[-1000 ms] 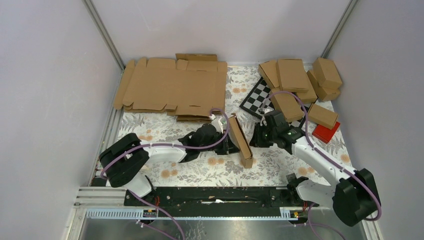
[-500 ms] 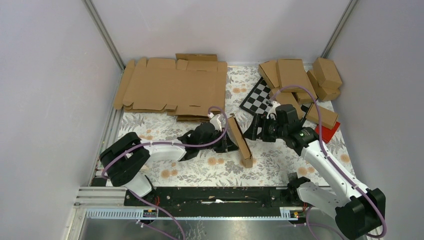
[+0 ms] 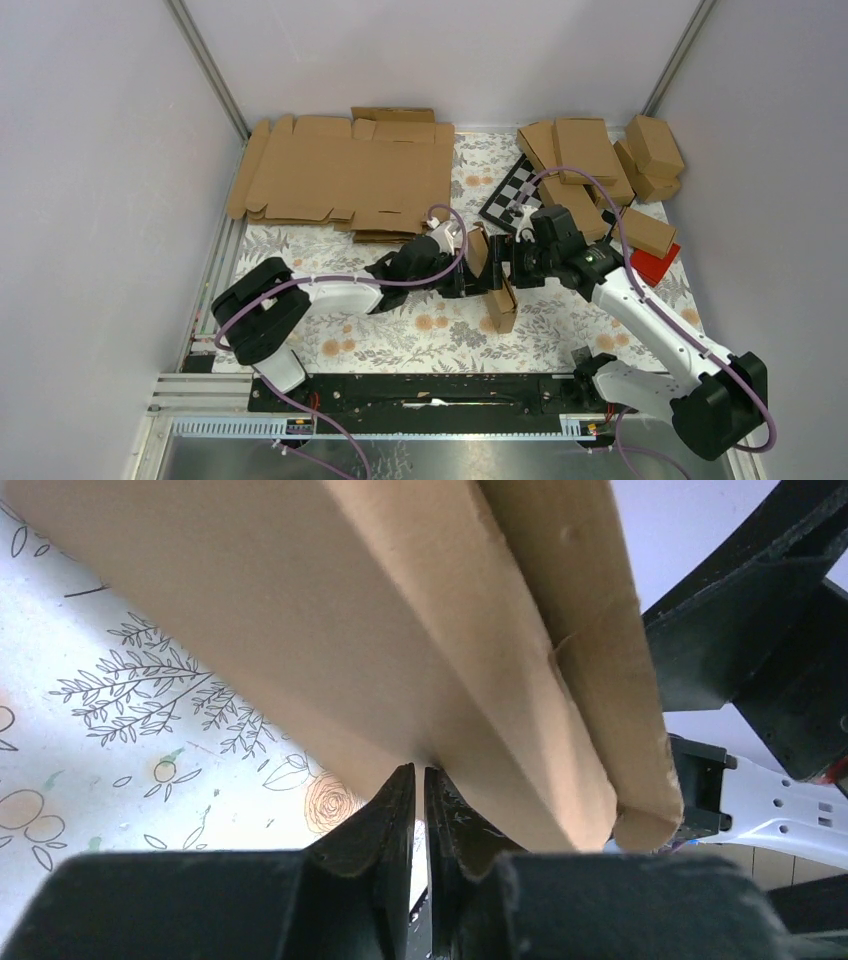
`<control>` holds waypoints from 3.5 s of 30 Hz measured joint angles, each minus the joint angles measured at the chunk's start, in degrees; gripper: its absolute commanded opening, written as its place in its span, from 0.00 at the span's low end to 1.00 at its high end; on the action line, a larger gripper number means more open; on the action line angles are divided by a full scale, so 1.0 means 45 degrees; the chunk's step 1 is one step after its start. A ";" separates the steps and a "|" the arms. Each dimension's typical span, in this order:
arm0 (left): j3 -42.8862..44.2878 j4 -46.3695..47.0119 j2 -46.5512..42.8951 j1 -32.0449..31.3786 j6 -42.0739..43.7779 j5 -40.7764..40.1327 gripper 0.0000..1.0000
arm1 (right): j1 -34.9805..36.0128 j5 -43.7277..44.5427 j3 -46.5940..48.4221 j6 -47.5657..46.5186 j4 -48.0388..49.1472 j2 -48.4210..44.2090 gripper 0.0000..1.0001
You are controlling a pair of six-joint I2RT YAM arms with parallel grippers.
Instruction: Fold the paper box
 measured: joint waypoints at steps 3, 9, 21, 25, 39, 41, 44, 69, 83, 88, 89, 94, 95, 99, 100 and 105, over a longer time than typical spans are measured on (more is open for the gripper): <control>0.0141 -0.0005 0.0175 0.0000 -0.0005 0.0058 0.12 | 0.0525 0.1103 0.0335 -0.0340 -0.0515 0.0423 0.66; 0.0291 -0.0107 0.0350 0.0005 0.0044 0.0092 0.12 | 0.0709 0.2662 0.0437 -0.0840 -0.1501 0.0957 0.62; 0.0272 -0.1515 -0.0811 0.0996 0.0670 -0.0010 0.37 | 0.0719 0.3181 0.0724 -0.1481 -0.2064 0.1044 0.39; 0.0267 -0.2759 -0.2565 0.1622 0.1433 -0.0442 0.70 | 0.0811 0.2244 0.0724 -0.1666 -0.2123 0.1039 0.35; -0.1938 -0.3274 -0.5697 0.4478 0.2579 -0.0442 0.79 | 0.4342 0.2487 0.2453 -0.2497 -0.1433 0.2599 0.36; -0.2399 -0.2807 -0.5707 0.4765 0.2497 -0.0112 0.78 | 0.4517 0.2642 0.2463 -0.2701 -0.1345 0.2846 0.37; -0.2939 -0.2030 -0.5639 0.4974 0.2356 0.0267 0.76 | 0.4663 0.2841 0.2482 -0.2982 -0.1132 0.3264 0.37; -0.3599 -0.0034 -0.4979 0.5081 0.2487 0.1107 0.47 | 0.5304 0.3458 0.3177 -0.3512 -0.0709 0.4357 0.70; -0.3594 -0.0641 -0.5275 0.5090 0.2705 0.0947 0.59 | 0.5931 0.4721 0.3691 -0.3152 -0.0879 0.5275 0.36; -0.3585 -0.1336 -0.5654 0.5115 0.2696 0.0471 0.68 | 0.5979 0.4862 0.3691 -0.3235 -0.0918 0.5183 0.36; -0.3585 -0.1486 -0.5804 0.5153 0.2696 0.0374 0.68 | 0.5989 0.4862 0.3691 -0.3259 -0.0903 0.5163 0.36; -0.3517 -0.1506 -0.6159 0.5421 0.2749 0.0243 0.59 | 0.6062 0.4833 0.3691 -0.3298 -0.0879 0.5013 0.36; -0.3463 -0.1457 -0.6105 0.5493 0.2769 0.0262 0.56 | 0.6067 0.4823 0.3691 -0.3308 -0.0879 0.4974 0.36; -0.3079 -0.1025 -0.5552 0.5702 0.3036 0.0617 0.53 | 0.6076 0.4813 0.3682 -0.3332 -0.0879 0.4872 0.36; -0.2948 -0.0899 -0.5353 0.5736 0.3138 0.0772 0.53 | 0.6076 0.4813 0.3672 -0.3337 -0.0879 0.4852 0.36; -0.2720 -0.0427 -0.5013 0.5736 0.3672 0.1501 0.55 | 0.6076 0.4813 0.3653 -0.3361 -0.0879 0.4794 0.36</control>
